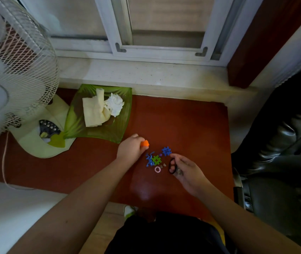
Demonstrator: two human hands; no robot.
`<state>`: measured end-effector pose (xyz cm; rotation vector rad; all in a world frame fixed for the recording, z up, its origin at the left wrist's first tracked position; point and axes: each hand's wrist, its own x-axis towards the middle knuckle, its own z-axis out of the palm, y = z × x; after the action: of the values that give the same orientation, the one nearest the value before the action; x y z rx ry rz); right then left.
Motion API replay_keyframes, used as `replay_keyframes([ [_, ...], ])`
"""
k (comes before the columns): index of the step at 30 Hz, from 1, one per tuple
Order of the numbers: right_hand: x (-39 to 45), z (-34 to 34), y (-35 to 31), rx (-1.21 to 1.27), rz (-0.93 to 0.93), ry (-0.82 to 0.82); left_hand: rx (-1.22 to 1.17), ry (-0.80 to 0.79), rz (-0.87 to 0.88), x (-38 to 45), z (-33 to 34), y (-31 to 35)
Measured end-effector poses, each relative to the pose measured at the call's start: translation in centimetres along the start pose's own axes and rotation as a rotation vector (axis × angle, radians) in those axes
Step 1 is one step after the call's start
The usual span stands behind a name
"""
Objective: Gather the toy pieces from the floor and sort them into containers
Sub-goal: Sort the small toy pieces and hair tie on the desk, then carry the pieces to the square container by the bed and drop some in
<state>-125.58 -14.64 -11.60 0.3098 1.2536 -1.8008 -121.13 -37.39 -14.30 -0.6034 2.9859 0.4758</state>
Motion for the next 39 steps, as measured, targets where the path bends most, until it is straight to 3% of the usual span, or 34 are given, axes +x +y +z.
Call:
replay_keyframes([
  [4, 0.0, -0.2, -0.8, 0.097, -0.022, 0.015, -0.509, 0.035, -0.184, -0.1, -1.3, 1.2],
  [8, 0.0, -0.5, -2.2, 0.265, -0.03, 0.064, -1.217, -0.197, -0.553, -0.9, -2.5, 3.5],
  [13, -1.1, -0.7, -3.1, 0.315, -0.048, 0.131, -1.576, -0.324, -0.636, -1.8, -2.3, 5.9],
  [16, -1.9, -0.7, -3.2, 0.335, -0.081, 0.183, -1.614, -0.384, -0.638, -2.2, -2.3, 7.4],
  [21, -3.6, -1.5, -2.9, 0.358, -0.168, 0.233, -1.594, -0.565, -0.49, -2.7, -2.8, 8.9],
  [35, -14.8, -5.3, 1.8, 0.687, -0.518, 0.44, -1.178, -0.917, -0.036, -6.0, -0.5, 15.8],
  [39, -19.2, -7.2, 3.8, 0.743, -0.597, 0.567, -1.074, -1.014, 0.063, -8.3, 0.7, 19.3],
])
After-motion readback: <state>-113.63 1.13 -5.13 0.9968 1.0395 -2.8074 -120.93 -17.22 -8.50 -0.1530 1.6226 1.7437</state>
